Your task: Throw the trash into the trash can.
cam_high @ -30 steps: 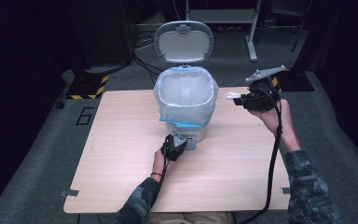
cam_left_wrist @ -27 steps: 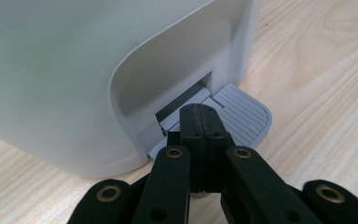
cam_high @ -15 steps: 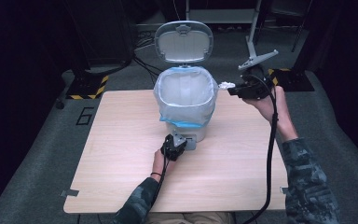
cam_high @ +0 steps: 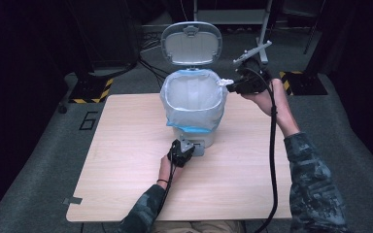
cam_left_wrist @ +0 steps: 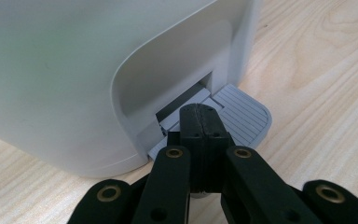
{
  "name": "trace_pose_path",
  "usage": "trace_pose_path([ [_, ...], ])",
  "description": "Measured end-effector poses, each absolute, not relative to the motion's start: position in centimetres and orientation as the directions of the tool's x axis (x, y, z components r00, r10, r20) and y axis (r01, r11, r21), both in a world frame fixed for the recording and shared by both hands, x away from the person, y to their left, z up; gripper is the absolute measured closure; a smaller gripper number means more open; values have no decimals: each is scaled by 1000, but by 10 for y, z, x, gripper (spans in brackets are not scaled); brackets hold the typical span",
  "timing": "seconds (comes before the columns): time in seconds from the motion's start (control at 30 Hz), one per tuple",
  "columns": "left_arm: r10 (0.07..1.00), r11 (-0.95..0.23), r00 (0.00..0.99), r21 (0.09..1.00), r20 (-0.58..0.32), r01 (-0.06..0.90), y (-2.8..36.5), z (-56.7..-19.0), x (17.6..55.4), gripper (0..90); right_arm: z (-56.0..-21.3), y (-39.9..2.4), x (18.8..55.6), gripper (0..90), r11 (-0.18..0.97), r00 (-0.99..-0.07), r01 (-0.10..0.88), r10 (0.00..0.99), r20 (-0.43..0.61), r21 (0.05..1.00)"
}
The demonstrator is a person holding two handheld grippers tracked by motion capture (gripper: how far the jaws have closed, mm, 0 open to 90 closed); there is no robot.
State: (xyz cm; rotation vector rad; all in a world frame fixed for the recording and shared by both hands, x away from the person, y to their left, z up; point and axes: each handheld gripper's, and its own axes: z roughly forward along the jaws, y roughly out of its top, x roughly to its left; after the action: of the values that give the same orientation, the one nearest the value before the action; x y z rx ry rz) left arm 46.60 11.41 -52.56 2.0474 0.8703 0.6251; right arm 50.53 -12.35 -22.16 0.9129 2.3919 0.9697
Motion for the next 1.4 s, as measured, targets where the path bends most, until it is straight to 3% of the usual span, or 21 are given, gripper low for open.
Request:
trace_pose_path([
  [1.4,755,-445,643,821,130,357,114,-525,466,900,-248,-44,563,810,598,-747,453,659,-83,661],
])
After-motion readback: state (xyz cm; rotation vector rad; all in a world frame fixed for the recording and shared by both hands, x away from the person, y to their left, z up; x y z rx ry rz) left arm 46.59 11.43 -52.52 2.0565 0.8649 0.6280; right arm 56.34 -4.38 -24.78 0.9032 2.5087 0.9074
